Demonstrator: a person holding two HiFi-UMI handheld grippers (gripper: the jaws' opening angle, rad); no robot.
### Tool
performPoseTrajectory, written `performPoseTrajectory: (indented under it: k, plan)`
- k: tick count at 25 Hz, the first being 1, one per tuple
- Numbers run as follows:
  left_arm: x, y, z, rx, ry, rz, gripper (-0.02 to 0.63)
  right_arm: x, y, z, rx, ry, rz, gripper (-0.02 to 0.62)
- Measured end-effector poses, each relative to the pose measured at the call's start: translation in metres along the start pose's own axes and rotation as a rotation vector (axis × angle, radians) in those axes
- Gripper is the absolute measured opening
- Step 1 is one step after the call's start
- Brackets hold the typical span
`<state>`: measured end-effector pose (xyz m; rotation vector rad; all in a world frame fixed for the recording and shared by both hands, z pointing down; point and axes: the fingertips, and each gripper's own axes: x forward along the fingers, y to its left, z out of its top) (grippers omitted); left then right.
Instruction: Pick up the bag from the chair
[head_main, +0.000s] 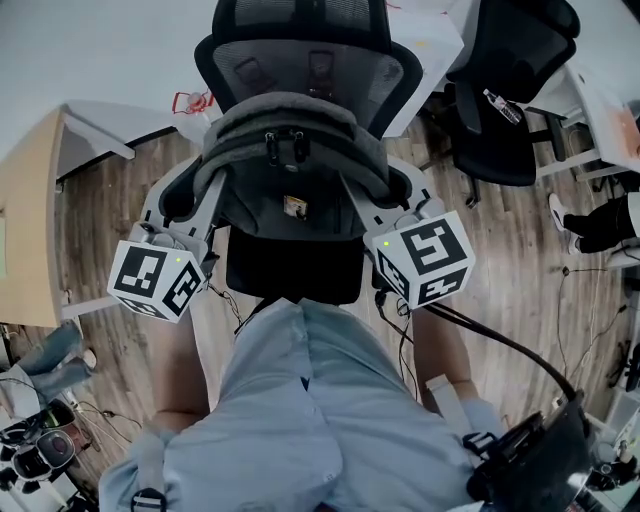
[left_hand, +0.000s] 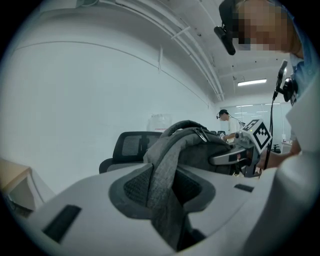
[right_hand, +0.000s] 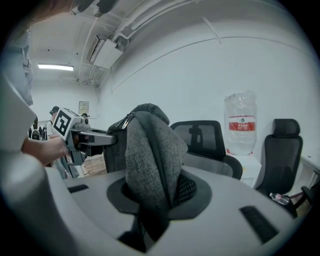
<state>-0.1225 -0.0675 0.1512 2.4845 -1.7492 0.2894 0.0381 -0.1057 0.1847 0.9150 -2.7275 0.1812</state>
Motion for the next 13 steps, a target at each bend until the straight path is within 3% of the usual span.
performPoseTrajectory:
  k: [13]
  plan:
    - [-0.009, 0.003, -0.009, -0.002, 0.008, 0.015, 0.110, 0.002, 0.010, -0.007, 0.002, 0.004, 0.013, 0.084]
